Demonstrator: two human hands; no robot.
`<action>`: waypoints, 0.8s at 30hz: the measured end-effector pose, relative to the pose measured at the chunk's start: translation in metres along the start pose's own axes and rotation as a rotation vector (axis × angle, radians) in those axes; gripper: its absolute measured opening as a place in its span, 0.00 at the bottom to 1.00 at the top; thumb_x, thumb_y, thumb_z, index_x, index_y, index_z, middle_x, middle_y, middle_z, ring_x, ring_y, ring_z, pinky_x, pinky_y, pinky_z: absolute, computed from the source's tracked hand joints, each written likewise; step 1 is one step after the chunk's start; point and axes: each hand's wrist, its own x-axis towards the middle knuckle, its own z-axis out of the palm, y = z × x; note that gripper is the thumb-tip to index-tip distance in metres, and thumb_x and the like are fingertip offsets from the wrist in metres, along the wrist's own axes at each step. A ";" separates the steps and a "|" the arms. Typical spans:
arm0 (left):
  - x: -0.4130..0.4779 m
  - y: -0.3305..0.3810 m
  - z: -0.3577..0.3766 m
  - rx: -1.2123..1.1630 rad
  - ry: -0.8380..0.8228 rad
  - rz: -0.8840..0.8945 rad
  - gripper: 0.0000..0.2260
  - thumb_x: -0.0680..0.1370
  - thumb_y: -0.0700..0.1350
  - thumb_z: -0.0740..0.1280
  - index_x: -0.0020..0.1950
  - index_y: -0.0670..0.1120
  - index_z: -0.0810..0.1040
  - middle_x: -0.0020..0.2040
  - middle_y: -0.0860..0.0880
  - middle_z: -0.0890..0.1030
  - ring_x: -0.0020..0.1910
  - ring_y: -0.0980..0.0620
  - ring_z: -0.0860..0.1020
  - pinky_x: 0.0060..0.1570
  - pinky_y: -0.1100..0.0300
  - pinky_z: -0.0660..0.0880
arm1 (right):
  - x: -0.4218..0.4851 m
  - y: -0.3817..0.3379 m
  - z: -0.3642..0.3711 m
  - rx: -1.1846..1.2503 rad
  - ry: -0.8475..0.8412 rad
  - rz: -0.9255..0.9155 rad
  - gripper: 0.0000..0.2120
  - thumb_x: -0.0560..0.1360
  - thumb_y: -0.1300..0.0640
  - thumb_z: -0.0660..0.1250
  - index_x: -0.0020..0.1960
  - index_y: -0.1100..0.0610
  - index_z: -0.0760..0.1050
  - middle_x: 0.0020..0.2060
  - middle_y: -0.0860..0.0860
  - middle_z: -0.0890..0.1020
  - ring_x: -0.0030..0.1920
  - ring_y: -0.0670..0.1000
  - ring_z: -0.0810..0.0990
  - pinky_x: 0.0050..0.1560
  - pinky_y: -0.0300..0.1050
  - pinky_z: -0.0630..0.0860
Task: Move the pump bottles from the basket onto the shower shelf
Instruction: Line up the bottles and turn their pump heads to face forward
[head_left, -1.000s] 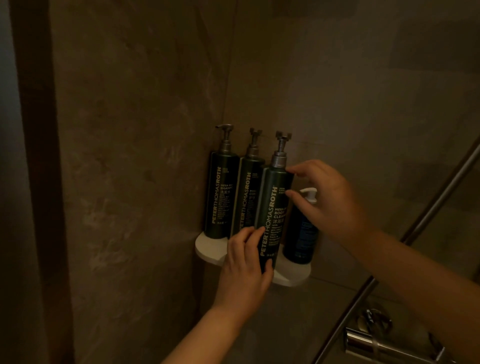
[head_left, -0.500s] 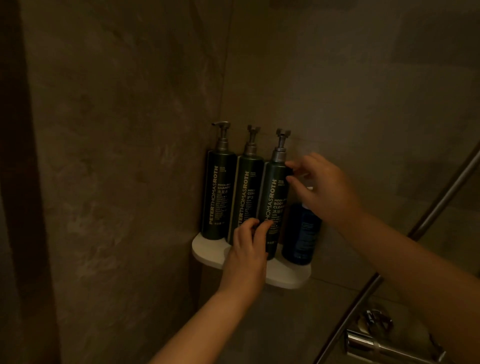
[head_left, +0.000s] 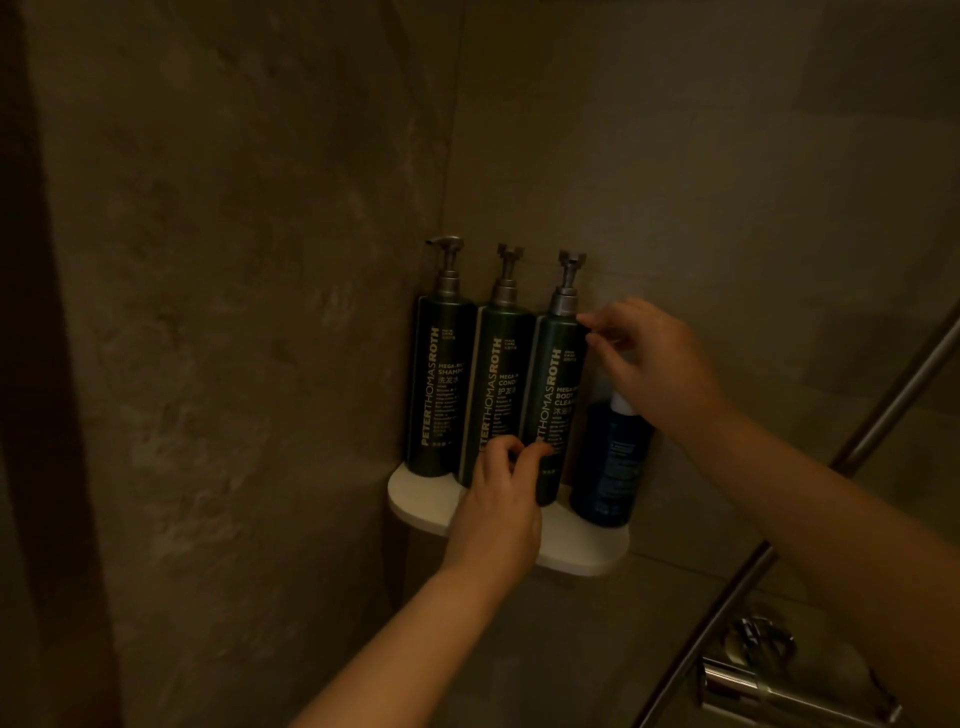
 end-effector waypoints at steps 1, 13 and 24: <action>0.000 0.000 0.000 -0.004 -0.004 -0.005 0.25 0.76 0.39 0.64 0.71 0.52 0.60 0.66 0.46 0.60 0.63 0.49 0.66 0.54 0.58 0.74 | 0.000 0.001 0.000 0.001 0.000 -0.005 0.09 0.75 0.61 0.65 0.54 0.59 0.79 0.44 0.51 0.78 0.46 0.51 0.78 0.47 0.52 0.78; -0.007 0.001 -0.008 -0.028 -0.035 0.014 0.23 0.78 0.43 0.62 0.72 0.51 0.61 0.66 0.47 0.63 0.60 0.50 0.68 0.50 0.59 0.74 | -0.003 0.002 -0.016 0.077 -0.081 0.096 0.15 0.77 0.60 0.63 0.63 0.52 0.76 0.55 0.49 0.78 0.54 0.47 0.77 0.54 0.43 0.74; -0.019 0.009 -0.014 -0.059 -0.036 0.044 0.19 0.79 0.47 0.60 0.71 0.50 0.63 0.65 0.50 0.65 0.61 0.54 0.67 0.56 0.61 0.71 | -0.017 0.022 -0.033 -0.188 -0.436 0.091 0.11 0.76 0.61 0.64 0.56 0.54 0.79 0.46 0.50 0.80 0.46 0.50 0.78 0.46 0.46 0.74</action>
